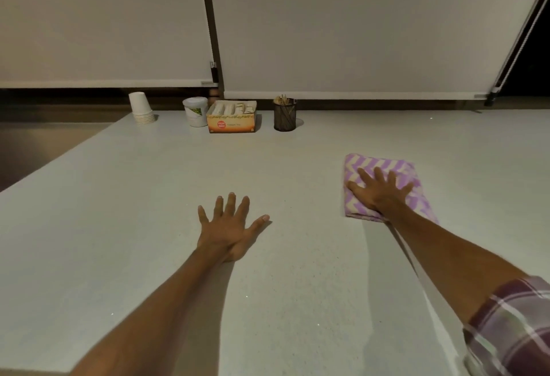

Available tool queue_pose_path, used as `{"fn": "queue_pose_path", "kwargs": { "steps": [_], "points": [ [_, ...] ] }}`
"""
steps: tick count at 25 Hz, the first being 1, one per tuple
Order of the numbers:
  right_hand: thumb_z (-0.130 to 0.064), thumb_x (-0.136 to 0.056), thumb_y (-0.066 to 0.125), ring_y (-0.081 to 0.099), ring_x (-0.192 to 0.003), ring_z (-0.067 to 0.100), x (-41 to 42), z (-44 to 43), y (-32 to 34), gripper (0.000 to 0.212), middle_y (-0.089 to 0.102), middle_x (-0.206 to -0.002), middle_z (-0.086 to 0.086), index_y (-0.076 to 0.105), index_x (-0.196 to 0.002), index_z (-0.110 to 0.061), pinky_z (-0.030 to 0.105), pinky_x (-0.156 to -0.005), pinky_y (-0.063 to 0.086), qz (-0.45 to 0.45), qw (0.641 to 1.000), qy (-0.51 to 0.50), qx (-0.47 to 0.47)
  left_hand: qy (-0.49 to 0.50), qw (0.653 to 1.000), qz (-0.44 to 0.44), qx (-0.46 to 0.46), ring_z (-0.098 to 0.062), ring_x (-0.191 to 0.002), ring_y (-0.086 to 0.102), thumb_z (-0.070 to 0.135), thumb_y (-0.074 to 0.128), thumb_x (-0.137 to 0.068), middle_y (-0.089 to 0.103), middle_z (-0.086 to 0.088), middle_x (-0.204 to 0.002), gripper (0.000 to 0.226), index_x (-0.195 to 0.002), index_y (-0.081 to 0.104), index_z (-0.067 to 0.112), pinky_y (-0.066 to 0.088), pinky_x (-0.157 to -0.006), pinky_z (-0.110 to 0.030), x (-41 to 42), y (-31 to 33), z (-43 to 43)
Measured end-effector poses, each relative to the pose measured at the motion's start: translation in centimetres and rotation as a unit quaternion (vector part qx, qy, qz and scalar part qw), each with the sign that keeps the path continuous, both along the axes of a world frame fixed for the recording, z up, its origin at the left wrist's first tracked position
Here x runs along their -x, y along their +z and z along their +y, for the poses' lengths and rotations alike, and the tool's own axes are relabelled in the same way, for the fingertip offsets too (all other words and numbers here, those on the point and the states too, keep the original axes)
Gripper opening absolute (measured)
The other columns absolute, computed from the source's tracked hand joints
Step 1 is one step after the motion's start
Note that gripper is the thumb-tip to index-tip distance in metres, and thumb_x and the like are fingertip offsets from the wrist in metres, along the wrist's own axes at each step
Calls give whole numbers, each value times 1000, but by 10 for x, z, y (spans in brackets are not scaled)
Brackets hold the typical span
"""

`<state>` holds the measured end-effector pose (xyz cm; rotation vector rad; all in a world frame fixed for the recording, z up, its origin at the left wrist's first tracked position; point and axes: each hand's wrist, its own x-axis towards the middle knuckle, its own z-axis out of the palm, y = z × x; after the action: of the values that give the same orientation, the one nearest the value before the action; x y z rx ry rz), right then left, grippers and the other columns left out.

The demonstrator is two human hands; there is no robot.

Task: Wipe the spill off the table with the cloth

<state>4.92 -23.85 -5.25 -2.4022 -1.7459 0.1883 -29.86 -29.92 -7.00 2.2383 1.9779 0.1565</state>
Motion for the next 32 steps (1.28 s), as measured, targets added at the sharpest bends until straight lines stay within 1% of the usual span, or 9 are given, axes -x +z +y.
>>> {"fn": "queue_pose_path", "kwargs": {
  "steps": [6, 10, 13, 17, 22, 25, 27, 30, 32],
  "points": [
    [-75, -86, 24, 2, -149, 33, 111, -7, -2, 70, 8, -163, -4, 15, -149, -46, 69, -111, -3, 16, 991, 132, -9, -7, 1000, -11, 4, -26, -151, -13, 87, -3, -74, -8, -1, -165, 97, -155, 1, 34, -14, -115, -62, 0, -1, 3],
    [-85, -76, 15, 2, -150, 27, 133, -55, -9, 77, 9, -163, -8, 12, -146, -54, 69, -111, -7, 2, 978, 206, -17, -13, 1000, -8, 2, -26, -151, -12, 87, -4, -73, -9, -1, -165, 98, -155, -1, 33, -13, -116, -61, 0, -1, 4],
    [-89, -70, 11, 4, -150, 24, 108, -84, -14, 81, 12, -162, -11, 13, -144, -56, 68, -111, -8, -3, 983, 179, -43, -17, 1000, 1, -1, -28, -151, -11, 87, -8, -70, -9, -2, -165, 102, -155, -1, 32, -12, -116, -61, 1, -1, 2],
    [-90, -68, 12, 4, -150, 22, 56, -101, -17, 82, 11, -162, -13, 13, -143, -58, 67, -111, -6, -14, 996, 87, -29, -24, 1000, 0, 1, -29, -152, -9, 85, -4, -72, -7, -3, -165, 100, -155, 0, 30, -9, -117, -60, 3, 1, 1],
    [-89, -70, 14, 3, -150, 29, 34, -68, -12, 83, 10, -163, -10, 12, -145, -54, 71, -108, -5, -3, 999, 46, -17, -18, 1000, -10, 1, -29, -152, -5, 83, 3, -78, -2, -3, -166, 93, -155, 5, 30, -6, -117, -60, 2, -1, 3],
    [-85, -76, 17, 3, -149, 33, 29, -38, -6, 79, 9, -163, -7, 12, -147, -50, 73, -108, -5, -2, 998, 55, -24, -15, 999, -6, -28, -30, -147, 19, 83, 10, -77, 25, -4, -159, 89, -147, 30, 31, 5, -114, -62, 2, 4, 6],
    [-85, -77, 16, 1, -149, 35, 25, -24, -2, 80, 7, -164, -5, 11, -148, -49, 74, -107, -6, 1, 998, 67, -5, 4, 999, 11, -52, -28, -132, 41, 80, 21, -78, 48, -3, -140, 78, -130, 49, 29, 16, -111, -60, -6, 20, 16],
    [-87, -75, 14, -3, -149, 37, 18, -10, 3, 82, 5, -164, -5, 12, -148, -50, 73, -104, -13, 33, 995, 93, 31, 31, 997, 14, -65, -27, -122, 51, 64, 42, -87, 55, -7, -130, 61, -127, 55, 20, 32, -104, -50, -42, 51, 40],
    [-82, -80, 19, 3, -149, 37, 3, -1, 17, 76, 13, -163, -3, 23, -147, -46, 70, -106, -12, 70, 994, 82, 7, 20, 998, -18, -51, -28, -120, 53, 52, 51, -90, 57, -10, -129, 52, -126, 56, 15, 40, -98, -43, -78, 66, 55]
  ]
}}
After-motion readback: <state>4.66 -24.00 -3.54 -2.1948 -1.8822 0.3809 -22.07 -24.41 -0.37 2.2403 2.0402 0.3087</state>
